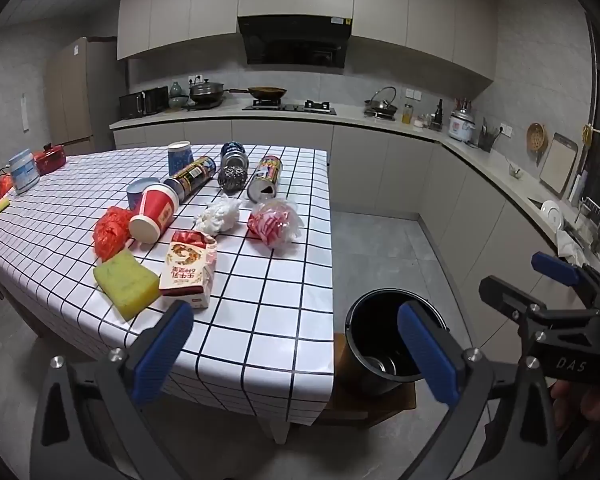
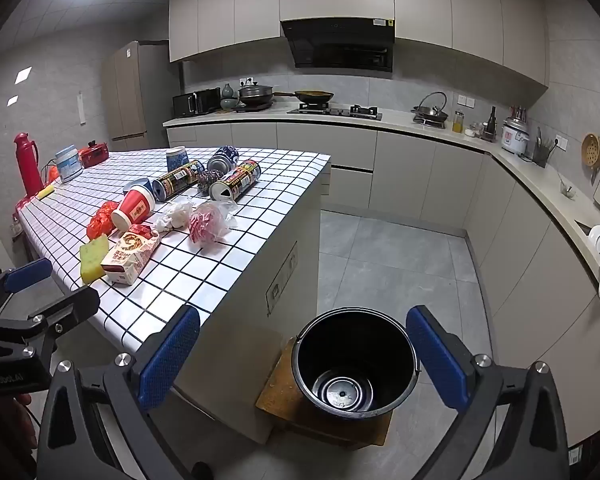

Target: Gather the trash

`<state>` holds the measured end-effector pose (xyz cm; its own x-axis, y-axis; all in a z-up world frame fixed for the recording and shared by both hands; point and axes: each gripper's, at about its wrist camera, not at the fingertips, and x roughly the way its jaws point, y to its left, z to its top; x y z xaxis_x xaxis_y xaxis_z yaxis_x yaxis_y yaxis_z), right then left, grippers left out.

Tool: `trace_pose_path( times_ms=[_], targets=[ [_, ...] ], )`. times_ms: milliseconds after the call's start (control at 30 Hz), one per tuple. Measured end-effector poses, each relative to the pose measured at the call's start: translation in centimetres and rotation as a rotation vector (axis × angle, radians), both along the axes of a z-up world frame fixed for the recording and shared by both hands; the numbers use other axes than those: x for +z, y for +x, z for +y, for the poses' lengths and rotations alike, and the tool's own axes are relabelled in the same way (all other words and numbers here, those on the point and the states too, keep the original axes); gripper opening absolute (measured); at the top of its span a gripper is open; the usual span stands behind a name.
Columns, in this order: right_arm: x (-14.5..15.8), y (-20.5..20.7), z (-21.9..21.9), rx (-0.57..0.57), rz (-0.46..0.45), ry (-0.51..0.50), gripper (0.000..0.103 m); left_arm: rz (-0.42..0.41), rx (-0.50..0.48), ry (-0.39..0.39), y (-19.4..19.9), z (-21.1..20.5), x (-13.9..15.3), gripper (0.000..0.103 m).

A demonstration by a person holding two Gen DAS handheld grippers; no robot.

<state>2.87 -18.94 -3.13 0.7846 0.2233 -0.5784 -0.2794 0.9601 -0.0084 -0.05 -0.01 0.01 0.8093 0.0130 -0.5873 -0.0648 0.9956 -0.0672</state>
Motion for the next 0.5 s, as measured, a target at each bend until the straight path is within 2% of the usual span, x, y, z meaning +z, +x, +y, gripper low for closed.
trace_pose_path(
  times_ms=[500],
  targets=[
    [0.15, -0.12, -0.09, 0.003, -0.004, 0.002, 0.103, 0.006, -0.002, 0.002, -0.06, -0.07, 0.1, 0.103]
  ],
)
